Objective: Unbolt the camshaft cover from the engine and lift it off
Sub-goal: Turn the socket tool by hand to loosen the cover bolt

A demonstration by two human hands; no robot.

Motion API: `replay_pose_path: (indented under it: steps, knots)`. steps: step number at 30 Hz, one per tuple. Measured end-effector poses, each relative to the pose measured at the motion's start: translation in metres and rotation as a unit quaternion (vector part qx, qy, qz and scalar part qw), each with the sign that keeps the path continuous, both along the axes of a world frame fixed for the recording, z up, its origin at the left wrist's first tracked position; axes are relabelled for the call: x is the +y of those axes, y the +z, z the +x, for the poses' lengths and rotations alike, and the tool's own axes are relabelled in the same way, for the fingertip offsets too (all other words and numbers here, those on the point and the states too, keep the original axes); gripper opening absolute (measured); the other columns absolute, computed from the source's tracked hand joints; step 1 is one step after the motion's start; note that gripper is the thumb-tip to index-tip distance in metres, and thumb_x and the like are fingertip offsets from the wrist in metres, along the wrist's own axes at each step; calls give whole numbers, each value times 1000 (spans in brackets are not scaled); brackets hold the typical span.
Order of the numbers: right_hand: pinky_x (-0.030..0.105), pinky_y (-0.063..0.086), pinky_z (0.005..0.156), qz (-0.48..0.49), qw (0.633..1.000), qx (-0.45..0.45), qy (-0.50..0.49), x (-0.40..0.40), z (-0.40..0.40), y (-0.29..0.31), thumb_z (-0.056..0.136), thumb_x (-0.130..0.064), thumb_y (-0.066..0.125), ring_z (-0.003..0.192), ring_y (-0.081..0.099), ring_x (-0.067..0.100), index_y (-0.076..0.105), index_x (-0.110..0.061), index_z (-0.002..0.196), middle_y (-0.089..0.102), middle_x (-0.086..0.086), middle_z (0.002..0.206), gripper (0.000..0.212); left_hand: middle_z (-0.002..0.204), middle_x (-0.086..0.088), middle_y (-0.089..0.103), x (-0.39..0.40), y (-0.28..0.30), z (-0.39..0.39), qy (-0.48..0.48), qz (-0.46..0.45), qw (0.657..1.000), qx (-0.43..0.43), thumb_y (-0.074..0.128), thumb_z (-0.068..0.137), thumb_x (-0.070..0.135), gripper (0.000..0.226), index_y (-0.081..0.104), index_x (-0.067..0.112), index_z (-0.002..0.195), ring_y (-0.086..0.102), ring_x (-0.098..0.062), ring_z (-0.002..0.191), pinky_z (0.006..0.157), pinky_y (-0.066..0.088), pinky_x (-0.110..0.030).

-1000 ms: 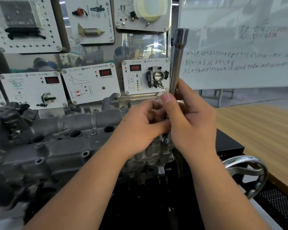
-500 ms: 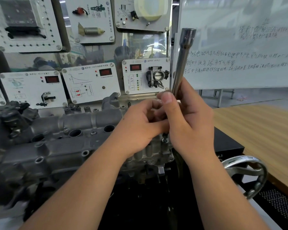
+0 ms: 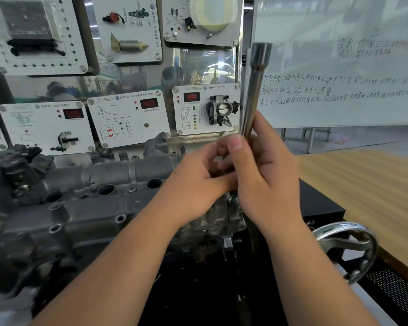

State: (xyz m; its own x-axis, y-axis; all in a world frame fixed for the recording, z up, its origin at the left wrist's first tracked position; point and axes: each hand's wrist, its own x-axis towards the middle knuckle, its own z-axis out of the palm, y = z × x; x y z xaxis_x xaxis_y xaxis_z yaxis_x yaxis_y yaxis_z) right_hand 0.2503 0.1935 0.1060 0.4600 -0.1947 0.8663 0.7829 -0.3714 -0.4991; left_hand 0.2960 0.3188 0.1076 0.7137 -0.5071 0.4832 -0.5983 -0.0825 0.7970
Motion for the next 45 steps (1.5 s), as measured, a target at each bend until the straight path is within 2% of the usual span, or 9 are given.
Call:
replay_pose_path:
  steps: [3,6,11,15,19,23,30,40,45]
  knots:
    - [38,57,67,17,1000,-4,-25,2,0,-1,99,-33,55,75,68,17,64,-27,109,65,-10,83,16,93,1,78,-1,-1,2,29,14,999,-3,71,65,49,53,62,35,115,76,-25,86,80,62,-53]
    - [16,44,66,-3,995,-34,-97,2,0,-3,101,-29,52,74,61,9,62,-31,92,59,-14,77,13,79,7,74,-2,-1,3,34,21,999,1,76,66,44,49,61,33,111,71,-11,73,70,58,-35]
    - [14,45,64,1,998,-17,-67,2,1,-6,107,-23,44,72,65,5,65,-9,121,67,-16,79,29,100,6,78,1,-1,1,-38,-23,998,37,70,87,28,41,62,29,128,75,-16,102,93,60,-35]
    - [21,54,70,22,998,-13,-48,2,2,-5,105,-33,42,81,69,8,49,-14,147,74,-11,97,47,98,-4,80,2,-2,-1,-11,-18,1000,16,72,86,31,35,66,24,120,77,-23,96,91,60,-46]
    - [42,59,67,20,1000,-10,-19,2,0,-2,102,-33,51,76,69,20,58,-16,133,68,-6,86,36,98,0,78,0,-1,1,34,3,999,-17,74,70,47,52,66,25,117,75,-27,93,85,61,-53]
    - [45,53,63,16,996,-22,-80,3,2,-5,103,-30,46,73,66,23,62,-12,97,64,0,76,25,89,-1,76,-1,-2,2,22,-1,1000,-3,76,76,34,33,64,27,106,73,-26,83,83,61,-52]
    - [32,58,75,31,999,-16,-34,2,5,-6,105,-31,41,87,72,10,47,-16,149,74,-15,104,47,103,-5,78,1,0,-1,-26,-12,999,19,68,87,26,31,67,15,116,74,-18,102,93,60,-36]
    - [47,55,64,24,999,-19,-45,3,3,-5,104,-31,48,74,69,20,65,-18,100,67,-5,78,22,99,-9,75,-1,0,-1,16,11,1000,-11,72,82,35,40,65,19,118,71,-34,98,90,58,-57]
    - [20,54,75,30,999,-19,-32,2,6,-8,106,-29,41,85,70,4,53,-15,143,74,-13,99,40,104,-2,77,2,0,-3,-15,2,1000,11,66,80,49,41,68,24,112,73,-21,106,100,56,-50]
